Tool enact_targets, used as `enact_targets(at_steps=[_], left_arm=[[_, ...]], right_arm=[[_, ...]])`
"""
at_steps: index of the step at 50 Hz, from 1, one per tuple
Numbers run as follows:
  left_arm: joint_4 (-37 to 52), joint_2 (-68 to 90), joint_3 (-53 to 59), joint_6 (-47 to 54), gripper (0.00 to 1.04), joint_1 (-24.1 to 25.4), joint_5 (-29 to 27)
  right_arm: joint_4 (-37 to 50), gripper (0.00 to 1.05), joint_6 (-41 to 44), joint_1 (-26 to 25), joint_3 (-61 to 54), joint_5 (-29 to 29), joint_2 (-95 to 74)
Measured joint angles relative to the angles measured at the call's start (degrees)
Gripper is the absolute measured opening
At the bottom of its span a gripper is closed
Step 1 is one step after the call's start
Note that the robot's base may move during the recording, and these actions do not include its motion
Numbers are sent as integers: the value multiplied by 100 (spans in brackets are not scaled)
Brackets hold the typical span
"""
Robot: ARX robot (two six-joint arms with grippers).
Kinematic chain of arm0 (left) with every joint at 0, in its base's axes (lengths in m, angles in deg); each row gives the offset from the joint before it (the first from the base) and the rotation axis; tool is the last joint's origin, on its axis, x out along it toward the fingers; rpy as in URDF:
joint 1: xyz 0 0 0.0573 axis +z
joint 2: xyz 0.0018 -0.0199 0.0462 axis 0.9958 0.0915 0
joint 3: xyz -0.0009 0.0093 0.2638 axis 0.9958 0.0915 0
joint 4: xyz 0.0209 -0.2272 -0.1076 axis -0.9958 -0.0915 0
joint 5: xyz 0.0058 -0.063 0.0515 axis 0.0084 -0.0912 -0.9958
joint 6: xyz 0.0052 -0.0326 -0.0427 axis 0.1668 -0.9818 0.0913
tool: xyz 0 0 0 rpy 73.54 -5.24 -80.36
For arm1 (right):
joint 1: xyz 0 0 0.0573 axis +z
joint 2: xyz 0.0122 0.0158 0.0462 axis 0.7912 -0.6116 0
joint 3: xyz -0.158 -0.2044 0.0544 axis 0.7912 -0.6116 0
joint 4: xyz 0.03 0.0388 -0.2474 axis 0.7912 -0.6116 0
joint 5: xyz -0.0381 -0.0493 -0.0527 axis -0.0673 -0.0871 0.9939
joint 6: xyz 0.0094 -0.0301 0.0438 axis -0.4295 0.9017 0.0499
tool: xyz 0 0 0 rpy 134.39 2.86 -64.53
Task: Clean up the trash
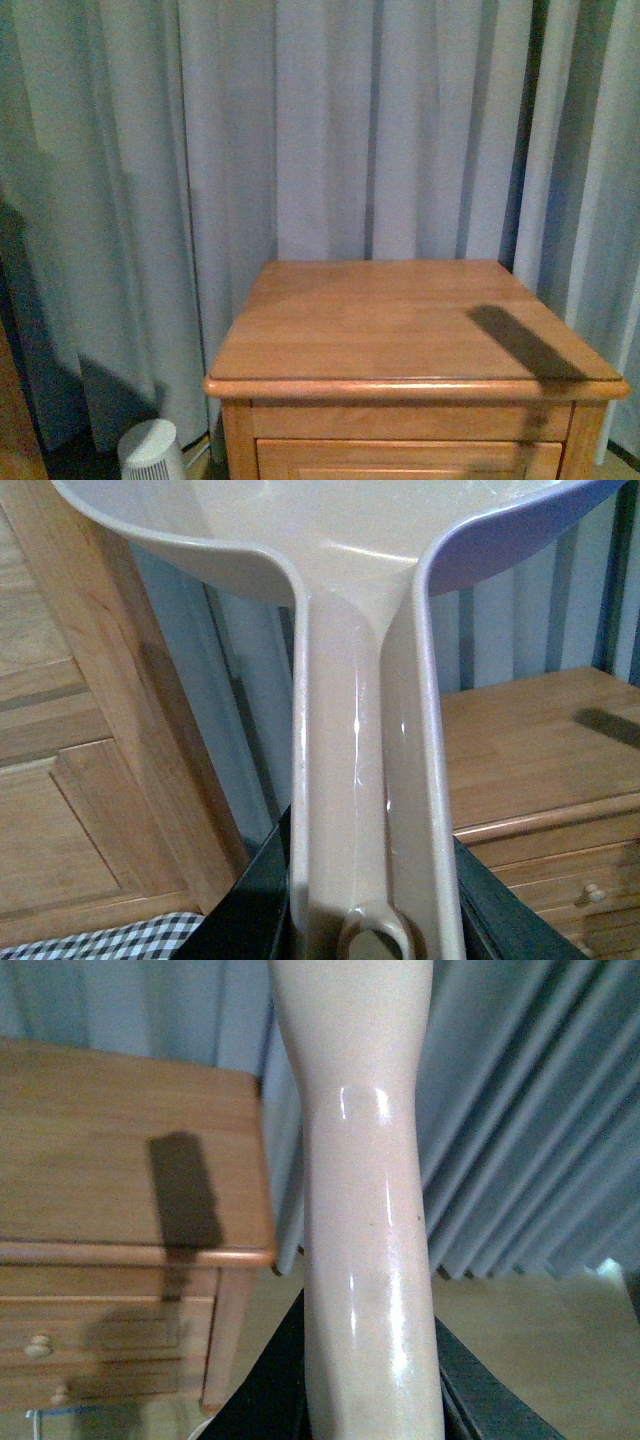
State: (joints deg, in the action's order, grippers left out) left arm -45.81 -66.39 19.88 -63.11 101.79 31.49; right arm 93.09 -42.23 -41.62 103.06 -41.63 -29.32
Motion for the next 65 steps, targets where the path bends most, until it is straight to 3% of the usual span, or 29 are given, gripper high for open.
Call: enact_targets(at_steps=[11, 35, 65], left_arm=[[0, -7, 0, -7, 26, 9, 39], [0, -9, 0, -15, 26, 13, 11], [0, 4, 2, -15, 26, 13, 9]], right_arm=[[-350, 19, -334, -55, -151, 302, 1908], [-376, 18, -363, 356, -254, 573, 1919], [-485, 18, -439, 365, -258, 723, 1926]])
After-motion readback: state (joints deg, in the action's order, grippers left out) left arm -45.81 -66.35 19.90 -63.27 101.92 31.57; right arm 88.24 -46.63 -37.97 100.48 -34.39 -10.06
